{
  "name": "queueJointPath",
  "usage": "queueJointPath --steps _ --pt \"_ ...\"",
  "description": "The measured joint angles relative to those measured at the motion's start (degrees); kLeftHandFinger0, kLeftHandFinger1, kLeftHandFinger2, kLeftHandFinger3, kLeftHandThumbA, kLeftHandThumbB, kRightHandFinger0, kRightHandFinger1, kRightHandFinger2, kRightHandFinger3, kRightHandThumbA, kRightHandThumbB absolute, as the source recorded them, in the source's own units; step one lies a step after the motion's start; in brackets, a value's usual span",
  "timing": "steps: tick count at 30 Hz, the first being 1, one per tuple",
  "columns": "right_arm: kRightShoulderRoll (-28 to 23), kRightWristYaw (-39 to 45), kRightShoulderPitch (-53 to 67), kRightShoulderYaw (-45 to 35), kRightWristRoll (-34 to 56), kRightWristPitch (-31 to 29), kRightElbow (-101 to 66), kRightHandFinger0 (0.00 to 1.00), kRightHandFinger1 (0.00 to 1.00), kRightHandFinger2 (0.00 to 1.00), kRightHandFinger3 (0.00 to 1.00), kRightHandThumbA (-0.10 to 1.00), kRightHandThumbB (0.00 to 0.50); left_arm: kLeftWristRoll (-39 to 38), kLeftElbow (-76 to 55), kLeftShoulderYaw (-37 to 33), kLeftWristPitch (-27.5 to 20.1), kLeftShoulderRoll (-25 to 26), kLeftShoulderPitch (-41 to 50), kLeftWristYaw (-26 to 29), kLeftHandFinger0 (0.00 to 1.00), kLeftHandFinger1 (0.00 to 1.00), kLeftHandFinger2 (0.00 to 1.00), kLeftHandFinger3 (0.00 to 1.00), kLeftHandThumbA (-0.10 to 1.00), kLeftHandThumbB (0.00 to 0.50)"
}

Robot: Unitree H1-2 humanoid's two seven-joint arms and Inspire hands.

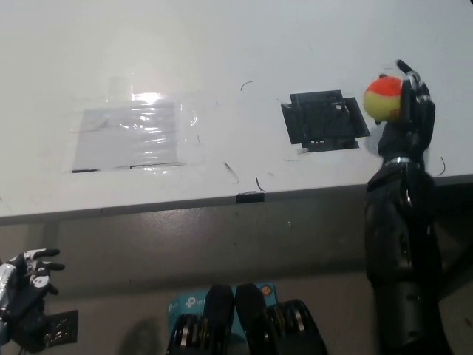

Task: The robot uses right hand to squeeze a small tennis ball placed on the black area of the table

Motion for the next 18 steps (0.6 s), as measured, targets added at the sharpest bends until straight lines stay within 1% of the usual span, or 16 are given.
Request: queueJointPath --steps 1,2,3,4,5,6,7,8,10,11,12,13,14,16,17,18 --pt "-1.79 0.78 -0.31 2.9 -1.19 -0.16 0.38 0.0 0.0 0.28 0.46 -0.1 0.25 -0.01 0.0 0.02 -0.07 0.09 0.0 -0.01 0.17 0.31 0.5 0.59 0.16 0.175" --pt "-2.83 1.09 -0.58 4.49 -2.23 -0.3 0.66 0.0 0.0 0.34 0.45 -0.1 0.224 0.0 0.01 0.02 -0.08 0.11 -0.01 0.0 0.16 0.3 0.5 0.59 0.17 0.17" --pt "-4.25 1.15 -0.81 6.55 -3.55 -0.42 1.12 0.0 0.0 0.37 0.45 -0.1 0.233 0.0 0.04 0.01 -0.08 0.08 0.0 0.01 0.16 0.3 0.49 0.58 0.16 0.17" --pt "-5.22 1.12 -0.95 7.92 -4.63 -0.44 1.59 0.0 0.0 0.37 0.45 -0.1 0.245 0.0 0.07 -0.01 -0.06 0.02 0.01 0.01 0.16 0.3 0.49 0.58 0.17 0.175" --pt "-6.06 1.08 -0.99 9.16 -5.55 -0.45 2.14 0.0 0.0 0.34 0.4 -0.1 0.264 0.0 0.1 -0.02 -0.06 -0.04 0.02 0.01 0.16 0.31 0.5 0.6 0.17 0.171" --pt "-7.23 1.01 -0.97 10.98 -6.93 -0.44 3.09 0.0 0.0 0.33 0.38 -0.1 0.262 0.0 0.15 -0.03 -0.04 -0.12 0.02 0.01 0.16 0.31 0.5 0.6 0.16 0.171" --pt "-8.23 0.96 -0.97 12.61 -8.13 -0.41 4.1 0.0 0.0 0.37 0.41 -0.1 0.231 0.0 0.2 -0.04 -0.02 -0.15 0.04 0.01 0.17 0.31 0.49 0.59 0.16 0.174" --pt "-9.16 0.92 -0.97 14.12 -9.23 -0.34 5.05 0.0 0.01 0.39 0.41 -0.1 0.232 0.0 0.25 -0.04 -0.01 -0.18 0.03 0.01 0.18 0.32 0.49 0.59 0.15 0.167" --pt "-10.94 0.89 -0.97 17.48 -11.49 -0.17 7.03 0.0 0.04 0.45 0.43 -0.1 0.211 0.0 0.29 -0.05 0.02 -0.21 0.03 0.01 0.18 0.33 0.5 0.59 0.15 0.161" --pt "-11.75 0.86 -0.97 19.31 -12.66 -0.1 8.04 0.0 0.09 0.52 0.46 -0.1 0.154 0.0 0.3 -0.05 0.03 -0.21 0.04 0.02 0.18 0.33 0.5 0.59 0.14 0.16" --pt "-12.52 0.81 -1.01 21.24 -13.91 -0.02 9.15 0.0 0.12 0.58 0.47 -0.1 0.116 0.0 0.35 -0.05 0.03 -0.22 0.04 0.02 0.18 0.33 0.5 0.59 0.13 0.161" --pt "-13.18 0.77 -1.07 23.01 -14.88 0.08 10.26 0.0 0.14 0.58 0.45 -0.1 0.129 0.0 0.38 -0.06 0.04 -0.24 0.04 0.02 0.19 0.35 0.52 0.59 0.13 0.159" --pt "-13.83 0.76 -1.14 25.05 -16.12 0.19 11.54 0.0 0.14 0.54 0.4 -0.1 0.176 0.01 0.42 -0.06 0.04 -0.29 0.04 0.02 0.19 0.35 0.52 0.6 0.13 0.162" --pt "-14.95 0.73 -1.39 29.27 -18.57 0.41 14.52 0.0 0.08 0.42 0.26 -0.1 0.19 0.01 0.49 -0.05 0.07 -0.37 0.04 0.02 0.19 0.35 0.52 0.6 0.13 0.162" --pt "-15.37 0.7 -1.53 31.16 -19.68 0.56 15.79 0.0 0.06 0.4 0.23 -0.1 0.201 0.0 0.49 -0.06 0.07 -0.43 0.04 0.02 0.19 0.34 0.52 0.61 0.13 0.162" --pt "-15.61 0.67 -1.64 32.52 -20.48 0.61 16.77 0.0 0.03 0.37 0.22 -0.1 0.224 0.01 0.5 -0.06 0.09 -0.46 0.04 0.02 0.17 0.33 0.5 0.6 0.17 0.187"
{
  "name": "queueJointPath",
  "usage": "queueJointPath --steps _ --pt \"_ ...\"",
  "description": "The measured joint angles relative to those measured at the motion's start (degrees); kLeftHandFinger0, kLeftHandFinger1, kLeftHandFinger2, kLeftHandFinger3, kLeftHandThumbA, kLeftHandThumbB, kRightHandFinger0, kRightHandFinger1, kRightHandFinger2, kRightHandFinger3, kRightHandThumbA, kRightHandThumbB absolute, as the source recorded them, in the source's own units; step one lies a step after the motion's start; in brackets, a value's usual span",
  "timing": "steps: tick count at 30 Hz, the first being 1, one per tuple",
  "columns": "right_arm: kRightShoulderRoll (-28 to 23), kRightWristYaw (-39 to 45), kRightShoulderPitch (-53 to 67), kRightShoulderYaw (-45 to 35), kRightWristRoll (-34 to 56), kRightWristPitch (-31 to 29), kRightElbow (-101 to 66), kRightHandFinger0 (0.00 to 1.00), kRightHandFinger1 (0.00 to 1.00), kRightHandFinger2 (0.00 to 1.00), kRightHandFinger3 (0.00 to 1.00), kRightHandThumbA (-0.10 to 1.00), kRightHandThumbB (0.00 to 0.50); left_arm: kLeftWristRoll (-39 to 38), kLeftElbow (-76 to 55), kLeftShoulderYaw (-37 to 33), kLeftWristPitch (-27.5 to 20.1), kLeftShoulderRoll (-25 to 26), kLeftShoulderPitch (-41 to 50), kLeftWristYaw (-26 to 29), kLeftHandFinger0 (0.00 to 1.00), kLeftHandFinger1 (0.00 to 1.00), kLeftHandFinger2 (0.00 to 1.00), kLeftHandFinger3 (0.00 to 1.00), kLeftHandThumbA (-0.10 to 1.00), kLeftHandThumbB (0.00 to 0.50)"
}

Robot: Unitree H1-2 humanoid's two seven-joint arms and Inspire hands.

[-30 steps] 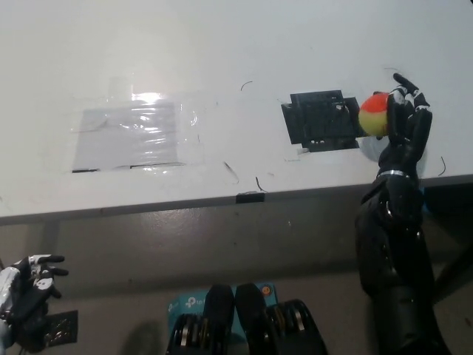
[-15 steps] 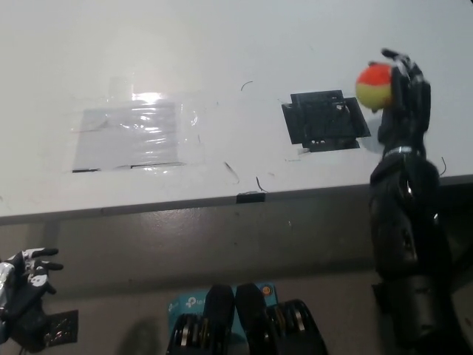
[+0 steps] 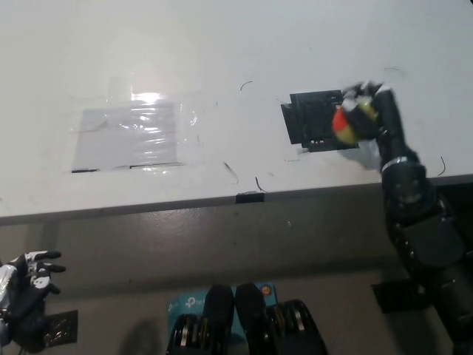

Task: The robot uses right hand to squeeze a small tennis ball placed on the black area of the table

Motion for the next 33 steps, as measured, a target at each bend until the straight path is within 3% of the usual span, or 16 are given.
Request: queueJointPath --steps 5,8,9,10,12,14,17,20,21,22,24,25,27,30,32,33 --pt "-1.22 -0.93 -1.62 9.98 -5.61 -0.45 6.58 0.0 0.0 0.29 0.21 -0.1 0.461 0.01 0.0 0.0 0.04 -0.08 0.01 0.0 0.17 0.33 0.51 0.65 0.13 0.154" --pt "-1.83 -2.3 -4.46 15.79 -9.0 -0.94 9.83 0.0 0.0 0.28 0.23 -0.1 0.477 0.01 0.0 -0.02 0.04 -0.09 -0.04 0.0 0.22 0.38 0.55 0.68 0.08 0.134" --pt "-1.91 -2.81 -5.2 17.66 -10.17 -1.07 10.96 0.0 0.0 0.29 0.26 -0.1 0.411 0.01 0.0 -0.02 0.04 -0.09 -0.04 0.0 0.21 0.37 0.54 0.68 0.09 0.138" --pt "-1.94 -3.44 -6.24 19.89 -11.56 -1.18 12.32 0.0 0.0 0.3 0.29 0.18 0.282 0.01 0.0 -0.02 0.06 -0.09 -0.04 0.0 0.2 0.36 0.54 0.68 0.11 0.142" --pt "-1.91 -4.32 -7.77 23.18 -13.55 -1.24 14.33 0.0 0.0 0.33 0.35 0.03 0.136 0.01 -0.01 -0.03 0.06 -0.09 -0.04 0.0 0.19 0.36 0.54 0.68 0.14 0.156" --pt "-1.87 -5.43 -9.28 27.01 -15.78 -1.26 16.58 0.0 0.01 0.37 0.4 -0.1 0.125 0.02 -0.04 -0.05 0.09 -0.09 -0.04 0.0 0.22 0.38 0.57 0.71 0.08 0.129" --pt "-1.6 -7.4 -11.45 33.06 -19.68 -1.25 20.29 0.0 0.1 0.47 0.54 0.02 0.105 0.04 -0.09 -0.11 0.13 -0.08 -0.04 -0.01 0.23 0.39 0.56 0.69 0.05 0.131" --pt "-1.24 -9.02 -13.36 38.34 -23.14 -1.24 23.59 0.0 0.19 0.54 0.45 0.04 0.024 0.05 -0.13 -0.21 0.14 -0.03 -0.06 -0.02 0.22 0.37 0.54 0.66 0.07 0.131" --pt "-1.13 -9.43 -13.81 39.55 -24.22 -1.23 24.39 0.0 0.26 0.64 0.61 0.16 0.012 0.04 -0.14 -0.25 0.14 0.02 -0.09 -0.03 0.23 0.37 0.53 0.66 0.09 0.14" --pt "-0.99 -9.77 -14.37 40.93 -25.32 -1.2 25.41 0.0 0.26 0.63 0.63 0.22 0.019 0.04 -0.2 -0.31 0.14 0.07 -0.16 -0.05 0.23 0.37 0.53 0.66 0.09 0.139" --pt "-0.65 -10.16 -15.49 43.34 -27.66 -0.91 27.37 0.27 0.58 0.87 0.97 0.11 0.004 0.07 -0.65 -0.5 0.2 0.34 -0.38 -0.09 0.25 0.4 0.56 0.68 0.07 0.125" --pt "-0.5 -10.32 -15.98 44.18 -29.08 -0.66 28.34 0.38 0.71 0.98 1.0 0.16 0.049 0.06 -1.0 -0.57 0.2 0.58 -0.62 -0.19 0.25 0.4 0.56 0.68 0.06 0.125" --pt "-0.29 -10.99 -16.76 45.12 -31.33 -0.33 29.43 0.67 1.0 1.0 1.0 0.43 0.1 0.05 -1.31 -0.58 0.18 1.02 -1.12 -0.43 0.25 0.41 0.57 0.68 0.07 0.136" --pt "-0.08 -11.75 -17.49 45.11 -33.79 0.15 29.89 1.0 1.0 1.0 1.0 0.6 0.21 0.03 -1.64 -0.57 0.18 1.54 -1.92 -0.8 0.25 0.41 0.57 0.67 0.08 0.143" --pt "0.09 -11.74 -17.52 44.03 -34.38 0.17 29.87 1.0 1.0 1.0 1.0 0.67 0.288 0.04 -1.89 -0.61 0.15 1.53 -2.05 -0.97 0.26 0.41 0.57 0.68 0.1 0.143" --pt "0.32 -11.71 -17.43 43.19 -34.58 0.16 29.85 1.0 1.0 1.0 1.0 0.83 0.407 0.06 -1.92 -0.65 0.16 1.53 -2.05 -1.07 0.28 0.42 0.58 0.7 0.06 0.128"
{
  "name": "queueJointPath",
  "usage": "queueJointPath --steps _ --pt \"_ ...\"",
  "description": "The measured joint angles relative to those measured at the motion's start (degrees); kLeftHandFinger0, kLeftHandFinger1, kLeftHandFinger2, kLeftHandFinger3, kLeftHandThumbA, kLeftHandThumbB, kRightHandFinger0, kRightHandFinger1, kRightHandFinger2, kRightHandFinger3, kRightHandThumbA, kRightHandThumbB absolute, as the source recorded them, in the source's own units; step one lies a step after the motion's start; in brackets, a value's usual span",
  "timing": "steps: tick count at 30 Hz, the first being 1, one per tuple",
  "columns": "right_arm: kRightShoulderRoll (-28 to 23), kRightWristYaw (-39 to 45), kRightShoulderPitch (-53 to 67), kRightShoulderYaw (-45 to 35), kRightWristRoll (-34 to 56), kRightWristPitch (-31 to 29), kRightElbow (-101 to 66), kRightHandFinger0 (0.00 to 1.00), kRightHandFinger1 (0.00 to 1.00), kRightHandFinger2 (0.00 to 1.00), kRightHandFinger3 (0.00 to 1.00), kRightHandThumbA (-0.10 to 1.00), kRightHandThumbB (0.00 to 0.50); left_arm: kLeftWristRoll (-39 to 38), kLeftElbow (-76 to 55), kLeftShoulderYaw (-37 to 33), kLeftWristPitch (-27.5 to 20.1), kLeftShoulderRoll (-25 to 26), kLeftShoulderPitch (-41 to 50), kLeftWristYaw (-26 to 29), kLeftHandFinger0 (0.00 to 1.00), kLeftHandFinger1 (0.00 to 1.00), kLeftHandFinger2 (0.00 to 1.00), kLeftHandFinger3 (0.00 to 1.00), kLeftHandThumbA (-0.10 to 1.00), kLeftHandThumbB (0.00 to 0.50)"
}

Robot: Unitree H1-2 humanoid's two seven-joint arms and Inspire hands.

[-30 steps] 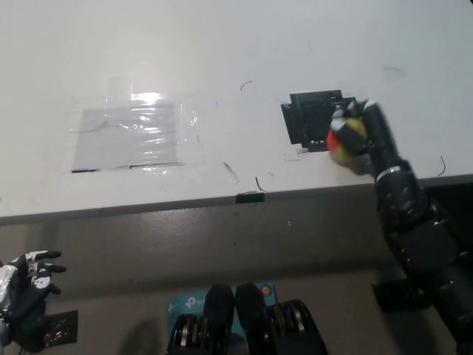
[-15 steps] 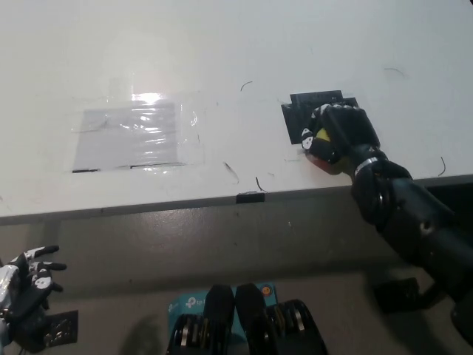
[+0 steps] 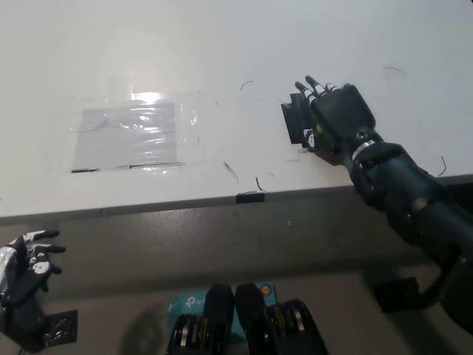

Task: The robot uses right hand to squeeze a small tennis ball placed on the black area of the table

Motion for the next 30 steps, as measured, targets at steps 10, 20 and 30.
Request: queueJointPath --steps 10,20,30 --pt "1.77 4.46 1.48 -12.4 0.81 -0.17 -5.32 1.0 1.0 1.0 1.0 1.0 0.5 0.11 -0.23 -0.13 -0.05 -0.05 0.89 -0.09 0.24 0.39 0.54 0.69 0.09 0.132" --pt "1.93 11.18 3.56 -18.61 0.93 -0.11 -15.16 1.0 1.0 1.0 1.0 1.0 0.475 0.27 -0.22 -0.15 -0.2 -0.27 1.45 -0.09 0.28 0.42 0.55 0.67 0.12 0.15" --pt "-3.56 15.24 9.76 -25.3 0.67 2.8 -38.92 1.0 1.0 1.0 1.0 0.81 0.316 0.34 -0.22 -0.11 -0.17 -0.46 2.85 -0.08 0.26 0.41 0.55 0.67 0.07 0.116"
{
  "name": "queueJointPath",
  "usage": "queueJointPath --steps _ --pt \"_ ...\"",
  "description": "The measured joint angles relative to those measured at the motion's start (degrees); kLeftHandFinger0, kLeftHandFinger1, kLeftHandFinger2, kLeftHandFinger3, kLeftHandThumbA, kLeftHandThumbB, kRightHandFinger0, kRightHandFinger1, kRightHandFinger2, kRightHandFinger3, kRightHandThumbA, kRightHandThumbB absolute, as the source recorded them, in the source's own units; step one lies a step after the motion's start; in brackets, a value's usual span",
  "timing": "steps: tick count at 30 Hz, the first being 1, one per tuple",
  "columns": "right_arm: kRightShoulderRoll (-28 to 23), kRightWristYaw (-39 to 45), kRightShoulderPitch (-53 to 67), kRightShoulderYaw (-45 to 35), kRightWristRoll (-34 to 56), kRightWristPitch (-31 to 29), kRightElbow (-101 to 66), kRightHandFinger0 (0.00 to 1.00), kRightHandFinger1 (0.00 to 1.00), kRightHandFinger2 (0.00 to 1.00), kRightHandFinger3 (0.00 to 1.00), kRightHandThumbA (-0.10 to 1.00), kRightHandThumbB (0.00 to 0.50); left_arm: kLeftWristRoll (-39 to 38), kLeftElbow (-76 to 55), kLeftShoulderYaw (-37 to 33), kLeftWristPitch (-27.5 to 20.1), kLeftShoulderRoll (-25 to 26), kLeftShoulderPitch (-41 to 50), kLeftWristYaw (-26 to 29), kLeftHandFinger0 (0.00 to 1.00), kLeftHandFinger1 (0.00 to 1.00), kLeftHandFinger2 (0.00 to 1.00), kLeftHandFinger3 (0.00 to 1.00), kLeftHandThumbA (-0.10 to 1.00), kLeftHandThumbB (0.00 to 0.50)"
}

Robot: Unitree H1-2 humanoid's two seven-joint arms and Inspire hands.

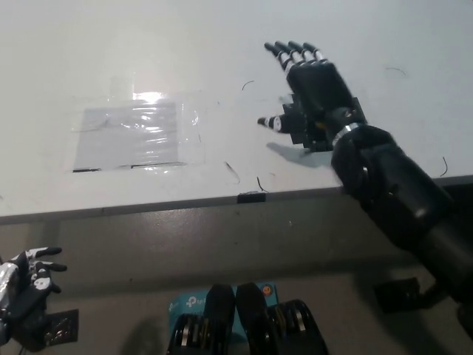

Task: The robot uses right hand to squeeze a small tennis ball placed on the black area of the table

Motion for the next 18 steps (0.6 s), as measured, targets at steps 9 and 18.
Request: queueJointPath --steps 9,18 --pt "-1.04 1.93 10.92 -7.46 1.66 2.75 -20.32 0.52 0.67 0.82 1.0 0.46 0.214 0.06 0.07 -0.13 0.07 -0.64 0.14 0.0 0.26 0.39 0.55 0.68 0.1 0.13" --pt "0.28 2.77 25.81 -20.6 11.98 2.72 -32.29 0.0 0.01 0.17 0.69 0.22 0.092 0.08 0.13 -0.28 0.13 -0.74 0.15 0.0 0.25 0.38 0.51 0.63 0.14 0.166"
